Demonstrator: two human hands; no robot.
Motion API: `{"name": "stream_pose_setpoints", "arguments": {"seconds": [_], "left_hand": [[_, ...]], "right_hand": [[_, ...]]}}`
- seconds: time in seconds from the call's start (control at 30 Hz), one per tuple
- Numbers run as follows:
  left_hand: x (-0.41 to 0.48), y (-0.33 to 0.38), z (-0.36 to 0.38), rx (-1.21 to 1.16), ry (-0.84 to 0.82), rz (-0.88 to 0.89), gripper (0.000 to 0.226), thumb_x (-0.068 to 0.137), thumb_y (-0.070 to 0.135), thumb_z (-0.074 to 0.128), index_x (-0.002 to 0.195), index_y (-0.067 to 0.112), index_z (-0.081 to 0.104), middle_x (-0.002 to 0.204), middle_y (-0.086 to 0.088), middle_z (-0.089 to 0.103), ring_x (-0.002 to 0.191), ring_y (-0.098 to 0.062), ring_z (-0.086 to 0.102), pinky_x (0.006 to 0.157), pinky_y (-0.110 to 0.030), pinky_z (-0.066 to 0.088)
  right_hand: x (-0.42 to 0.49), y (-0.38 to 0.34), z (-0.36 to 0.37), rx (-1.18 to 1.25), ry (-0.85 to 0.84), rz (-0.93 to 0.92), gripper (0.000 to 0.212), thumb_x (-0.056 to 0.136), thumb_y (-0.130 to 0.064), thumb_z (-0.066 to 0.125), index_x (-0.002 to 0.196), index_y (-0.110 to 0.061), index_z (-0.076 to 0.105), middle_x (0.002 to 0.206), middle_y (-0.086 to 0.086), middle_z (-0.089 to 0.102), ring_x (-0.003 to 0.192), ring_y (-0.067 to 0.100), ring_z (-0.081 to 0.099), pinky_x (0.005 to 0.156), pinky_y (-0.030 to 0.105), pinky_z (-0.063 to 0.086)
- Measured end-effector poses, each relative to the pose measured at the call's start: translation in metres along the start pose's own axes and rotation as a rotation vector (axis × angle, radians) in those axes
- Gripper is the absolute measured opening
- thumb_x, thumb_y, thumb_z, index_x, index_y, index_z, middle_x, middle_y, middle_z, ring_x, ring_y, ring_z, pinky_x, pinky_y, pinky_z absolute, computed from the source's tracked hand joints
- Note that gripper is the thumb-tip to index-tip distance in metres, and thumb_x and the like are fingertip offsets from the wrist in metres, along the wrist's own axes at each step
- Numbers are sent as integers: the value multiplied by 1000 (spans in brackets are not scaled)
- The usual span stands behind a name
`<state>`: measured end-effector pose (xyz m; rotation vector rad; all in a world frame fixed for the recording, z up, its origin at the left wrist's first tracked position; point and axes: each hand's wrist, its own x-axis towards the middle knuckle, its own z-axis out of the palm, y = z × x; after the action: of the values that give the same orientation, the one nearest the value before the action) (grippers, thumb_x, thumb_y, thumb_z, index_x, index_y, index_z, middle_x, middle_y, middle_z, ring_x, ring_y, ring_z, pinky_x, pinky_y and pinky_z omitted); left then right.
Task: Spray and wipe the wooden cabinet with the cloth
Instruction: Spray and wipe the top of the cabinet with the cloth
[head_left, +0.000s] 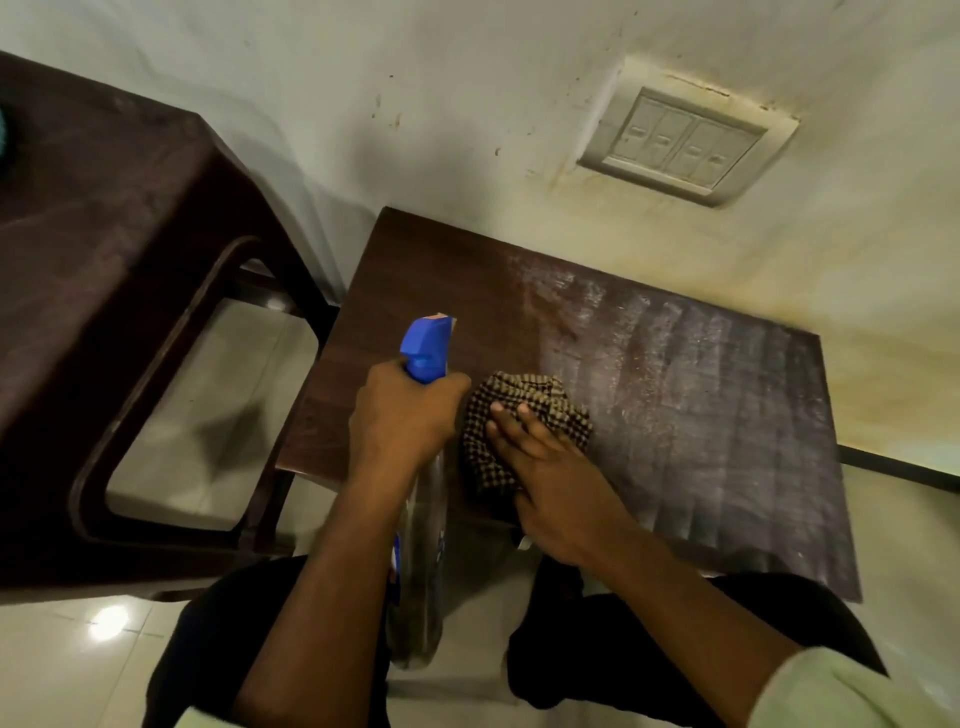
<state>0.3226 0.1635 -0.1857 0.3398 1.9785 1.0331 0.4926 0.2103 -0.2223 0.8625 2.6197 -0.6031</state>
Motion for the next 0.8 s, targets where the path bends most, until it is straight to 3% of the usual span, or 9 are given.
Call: {"name": "stream_pose_setpoints", "arguments": {"seconds": [0.23, 0.4, 0.57, 0.8], "left_hand": [[-6, 2, 11, 22, -52, 23, 14, 77, 31, 69, 85, 22, 61, 78, -7, 70, 75, -25, 69, 81, -49, 56], [-3, 6, 10, 4, -56, 17, 16, 78, 32, 69, 85, 20, 61, 75, -8, 69, 75, -26, 69, 82, -49, 56], [-2, 15, 9, -20, -102, 17, 15, 80, 30, 68, 85, 17, 62, 74, -8, 69, 76, -26, 70, 83, -48, 56], [-4, 23, 14, -49, -131, -8, 15, 81, 31, 68, 83, 17, 62, 77, -7, 69, 74, -22, 68, 83, -44, 56]], "right_hand": [[71, 26, -39, 17, 96, 133, 71, 91, -15, 45, 153, -24, 11, 161, -7, -2, 148, 17, -3, 121, 43, 10], [120, 46, -73, 15, 36, 187, 70, 93, -12, 43, 153, -19, 8, 161, -2, -5, 148, 22, -5, 121, 43, 7], [81, 35, -48, -12, 99, 151, 72, 93, -17, 47, 153, -23, 8, 161, -6, -5, 148, 18, -6, 121, 45, 10], [10, 23, -14, 39, 59, 47, 74, 89, -13, 45, 152, -27, 9, 160, -12, -2, 148, 12, -7, 121, 40, 3]]}}
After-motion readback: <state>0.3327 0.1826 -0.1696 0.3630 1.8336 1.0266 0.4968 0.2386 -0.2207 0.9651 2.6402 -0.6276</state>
